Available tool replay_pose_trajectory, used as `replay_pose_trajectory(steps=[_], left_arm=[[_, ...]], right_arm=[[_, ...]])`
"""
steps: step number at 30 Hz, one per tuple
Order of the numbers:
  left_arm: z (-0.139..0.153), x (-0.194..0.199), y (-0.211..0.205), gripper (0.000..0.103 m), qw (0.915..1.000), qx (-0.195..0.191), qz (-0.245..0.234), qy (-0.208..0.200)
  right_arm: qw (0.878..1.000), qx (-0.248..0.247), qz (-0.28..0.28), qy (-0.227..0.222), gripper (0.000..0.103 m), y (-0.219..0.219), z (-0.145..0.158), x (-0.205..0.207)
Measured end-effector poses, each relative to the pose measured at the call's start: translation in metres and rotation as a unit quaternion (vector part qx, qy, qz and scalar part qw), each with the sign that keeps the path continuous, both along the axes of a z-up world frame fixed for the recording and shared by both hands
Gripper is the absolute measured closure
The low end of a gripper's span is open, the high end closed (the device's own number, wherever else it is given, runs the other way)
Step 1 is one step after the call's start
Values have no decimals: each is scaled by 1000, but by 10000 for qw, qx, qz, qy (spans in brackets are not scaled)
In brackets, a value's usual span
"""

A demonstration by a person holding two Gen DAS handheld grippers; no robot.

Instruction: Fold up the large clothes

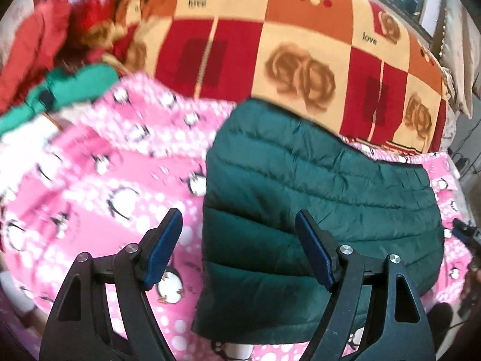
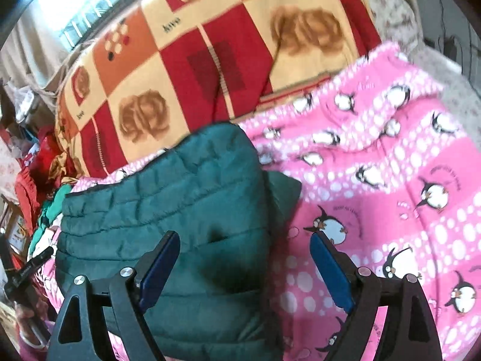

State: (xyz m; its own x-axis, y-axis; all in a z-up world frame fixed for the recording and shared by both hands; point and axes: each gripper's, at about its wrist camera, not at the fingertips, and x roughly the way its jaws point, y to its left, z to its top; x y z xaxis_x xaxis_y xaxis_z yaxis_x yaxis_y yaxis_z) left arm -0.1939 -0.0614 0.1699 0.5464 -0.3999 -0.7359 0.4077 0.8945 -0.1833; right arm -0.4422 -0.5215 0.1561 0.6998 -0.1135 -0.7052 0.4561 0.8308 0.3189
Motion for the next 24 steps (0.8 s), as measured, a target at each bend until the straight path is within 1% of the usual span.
replay_pose_trajectory(steps=[4, 7, 9, 12, 15, 20, 24], left_arm=[[18, -29, -14, 25, 9980, 283, -39, -557], [22, -48, -36, 25, 9960, 423, -190, -769], [22, -60, -50, 25, 9949, 473, -353, -819], [20, -77, -67, 25, 9935, 539, -542, -845], [17, -89, -80, 25, 9929, 520, -650, -850], [16, -105, -94, 25, 9921, 503, -568, -995], [10, -111, -98, 25, 9926, 518, -416, -1021]], right_arm=[[9996, -219, 156, -98, 15, 28, 8, 2], [9986, -405, 298, -141, 15, 51, 10, 8], [9976, -558, 366, -175, 15, 66, 10, 10], [9967, -660, 422, -227, 15, 83, 10, 11], [9955, -850, 387, -177, 15, 95, 9, 10], [9918, -1229, 352, -79, 15, 111, 4, 8], [9920, -1210, 340, -78, 15, 119, -3, 6]])
